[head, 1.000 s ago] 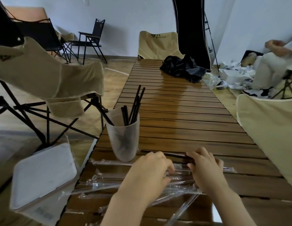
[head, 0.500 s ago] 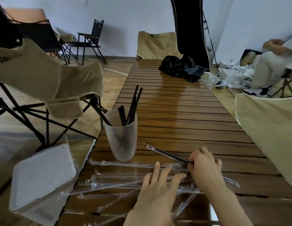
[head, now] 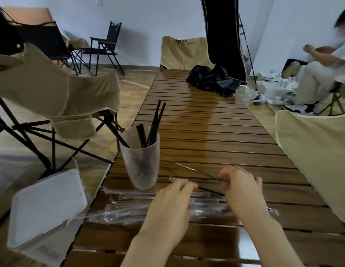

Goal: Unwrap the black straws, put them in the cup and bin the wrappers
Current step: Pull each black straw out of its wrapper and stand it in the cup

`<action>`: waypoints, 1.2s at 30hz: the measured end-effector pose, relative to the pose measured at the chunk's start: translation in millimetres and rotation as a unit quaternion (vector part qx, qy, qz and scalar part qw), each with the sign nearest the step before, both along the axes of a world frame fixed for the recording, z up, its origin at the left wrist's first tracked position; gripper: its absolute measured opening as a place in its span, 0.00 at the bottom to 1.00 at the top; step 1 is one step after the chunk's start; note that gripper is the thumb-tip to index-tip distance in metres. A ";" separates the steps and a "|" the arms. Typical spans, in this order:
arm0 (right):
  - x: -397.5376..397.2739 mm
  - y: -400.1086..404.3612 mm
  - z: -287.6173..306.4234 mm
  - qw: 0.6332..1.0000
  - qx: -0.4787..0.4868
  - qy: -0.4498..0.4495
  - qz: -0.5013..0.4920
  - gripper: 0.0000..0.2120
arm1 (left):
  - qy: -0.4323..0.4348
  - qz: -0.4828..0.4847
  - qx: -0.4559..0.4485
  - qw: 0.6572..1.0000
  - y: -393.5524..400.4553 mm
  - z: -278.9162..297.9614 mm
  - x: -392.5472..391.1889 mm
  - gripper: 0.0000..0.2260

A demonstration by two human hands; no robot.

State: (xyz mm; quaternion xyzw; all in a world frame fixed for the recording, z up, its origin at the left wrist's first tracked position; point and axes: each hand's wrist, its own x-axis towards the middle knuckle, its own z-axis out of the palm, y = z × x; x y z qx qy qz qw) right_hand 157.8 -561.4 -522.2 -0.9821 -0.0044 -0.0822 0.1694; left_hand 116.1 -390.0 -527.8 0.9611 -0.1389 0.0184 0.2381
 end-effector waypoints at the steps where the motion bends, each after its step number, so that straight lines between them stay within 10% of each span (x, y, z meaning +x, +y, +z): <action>1: 0.3 0.3 4.6 1.000 0.001 -0.015 0.021 0.10 | -0.021 0.003 -0.014 1.000 -1.2 2.6 1.2 0.30; 16: -21.0 -3.8 59.1 0.975 0.067 0.036 0.209 0.07 | -0.086 -0.048 0.053 0.994 2.6 27.8 12.0 0.10; 27: -27.5 -10.6 40.8 0.981 0.050 0.033 0.183 0.22 | -0.099 -0.042 -0.007 0.994 36.7 45.6 12.5 0.09; 32: -23.2 4.2 41.0 0.973 0.007 0.096 0.208 0.03 | -0.127 -0.069 0.032 0.989 40.8 37.4 19.6 0.13; 36: -18.6 -0.5 31.8 0.973 0.029 0.077 0.214 0.07 | -0.084 -0.031 -0.030 0.996 46.5 31.0 17.4 0.16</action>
